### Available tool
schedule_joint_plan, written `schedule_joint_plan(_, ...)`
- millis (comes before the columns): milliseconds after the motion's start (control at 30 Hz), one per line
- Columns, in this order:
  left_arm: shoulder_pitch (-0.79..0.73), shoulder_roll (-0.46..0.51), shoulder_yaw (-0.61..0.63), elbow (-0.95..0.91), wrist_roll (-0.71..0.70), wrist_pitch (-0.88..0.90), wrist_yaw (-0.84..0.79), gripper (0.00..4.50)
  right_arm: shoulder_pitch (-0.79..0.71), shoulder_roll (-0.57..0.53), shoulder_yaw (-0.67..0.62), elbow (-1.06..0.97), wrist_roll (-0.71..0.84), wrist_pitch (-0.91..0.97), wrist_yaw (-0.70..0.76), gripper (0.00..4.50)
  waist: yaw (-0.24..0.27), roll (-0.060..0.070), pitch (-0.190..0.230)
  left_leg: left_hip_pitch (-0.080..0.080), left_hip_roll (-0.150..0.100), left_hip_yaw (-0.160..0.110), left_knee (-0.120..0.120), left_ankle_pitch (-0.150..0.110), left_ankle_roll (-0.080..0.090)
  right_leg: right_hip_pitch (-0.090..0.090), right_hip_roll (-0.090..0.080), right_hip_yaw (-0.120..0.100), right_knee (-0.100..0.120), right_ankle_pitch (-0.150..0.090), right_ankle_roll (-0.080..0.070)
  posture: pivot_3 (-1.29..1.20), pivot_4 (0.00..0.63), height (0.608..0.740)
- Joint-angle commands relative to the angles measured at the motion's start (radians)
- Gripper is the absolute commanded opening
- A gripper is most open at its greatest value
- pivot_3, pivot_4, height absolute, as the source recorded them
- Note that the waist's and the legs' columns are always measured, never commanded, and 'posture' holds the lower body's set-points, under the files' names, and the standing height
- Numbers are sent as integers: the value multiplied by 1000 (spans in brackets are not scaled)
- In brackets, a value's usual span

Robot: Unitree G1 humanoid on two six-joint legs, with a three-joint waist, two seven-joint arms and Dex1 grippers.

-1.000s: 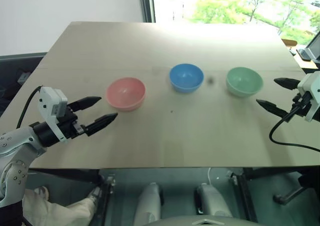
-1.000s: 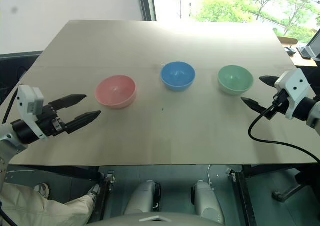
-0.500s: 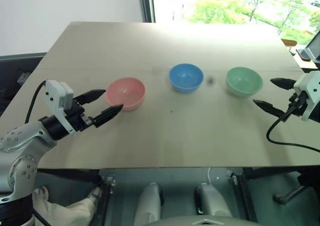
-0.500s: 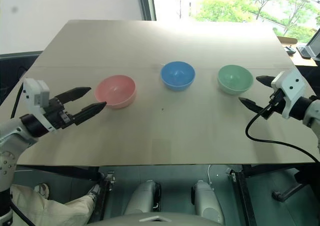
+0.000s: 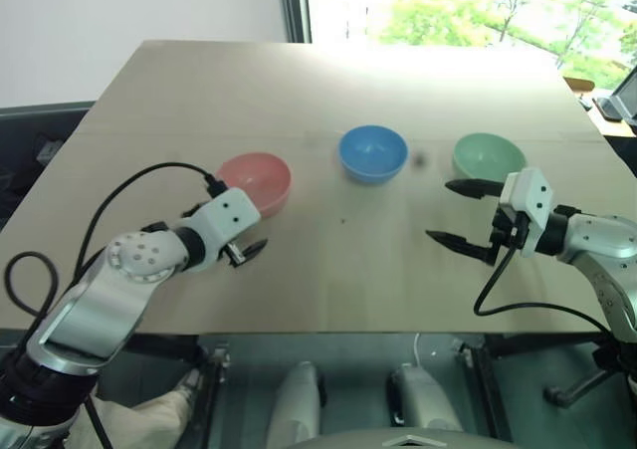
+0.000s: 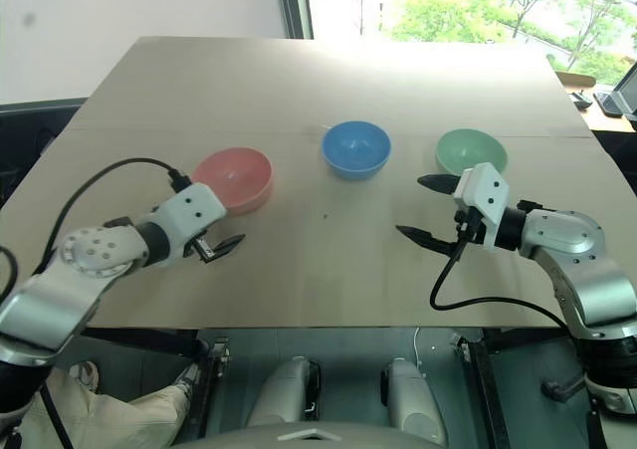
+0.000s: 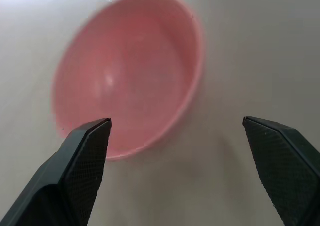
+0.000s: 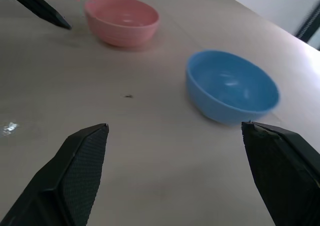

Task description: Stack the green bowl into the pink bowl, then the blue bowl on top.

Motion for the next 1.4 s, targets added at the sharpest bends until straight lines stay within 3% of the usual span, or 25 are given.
schedule_joint_plan(33,-76,-3,-38,24,69,-6,-5,3144,-11,-3,-24,-47,16,-16,7,4500,-1,-1,1,0,0,0,0,0,0,0,0,0,0,0,0,0,150,740)
schedule_joint_plan(100,-98,-10,-54,52,84,-21,-21,2956,0,-5,-36,-55,28,-15,9,4500,0,-1,1,0,0,0,0,0,0,0,0,0,1,0,0,0,150,740)
schedule_joint_plan(133,-105,-13,-60,63,88,-30,-30,2349,6,-6,-41,-59,33,-16,9,4500,0,-1,1,0,0,0,0,0,0,0,0,0,1,0,0,0,150,740)
schedule_joint_plan(200,-110,-22,-69,84,101,-52,-39,1523,17,-6,-47,-67,39,-19,8,4500,0,-1,1,0,0,0,0,0,0,0,0,0,1,0,0,0,150,740)
schedule_joint_plan(233,-113,-28,-73,94,105,-60,-44,1378,21,-5,-50,-71,40,-21,6,4500,0,-1,1,0,0,0,0,0,0,0,0,0,1,0,0,0,150,740)
schedule_joint_plan(333,-124,-49,-82,126,118,-87,-59,65,30,-4,-55,-80,43,-18,-5,4500,0,-1,1,0,0,0,0,0,0,0,0,0,1,0,0,0,150,740)
schedule_joint_plan(567,-144,-83,-56,120,86,-140,-133,65,72,-10,-77,-111,41,-11,-27,4500,2,-1,1,0,0,0,2,0,0,0,0,0,3,0,0,0,150,740)
schedule_joint_plan(867,-143,-125,-50,49,-81,-412,-396,65,171,-19,-147,-192,63,27,-71,4500,2,-2,1,0,0,0,2,0,0,0,0,0,3,0,0,0,150,740)
schedule_joint_plan(1267,-374,-278,-293,364,63,-669,-622,65,306,-9,-200,-308,74,72,-140,4500,4,-2,1,0,0,-1,4,0,0,2,1,0,3,0,0,0,150,740)
schedule_joint_plan(1400,-414,-311,-291,405,39,-664,-667,1318,327,-10,-207,-323,74,76,-153,4500,-2,-2,1,1,0,-2,4,0,0,2,1,0,3,0,0,0,150,740)
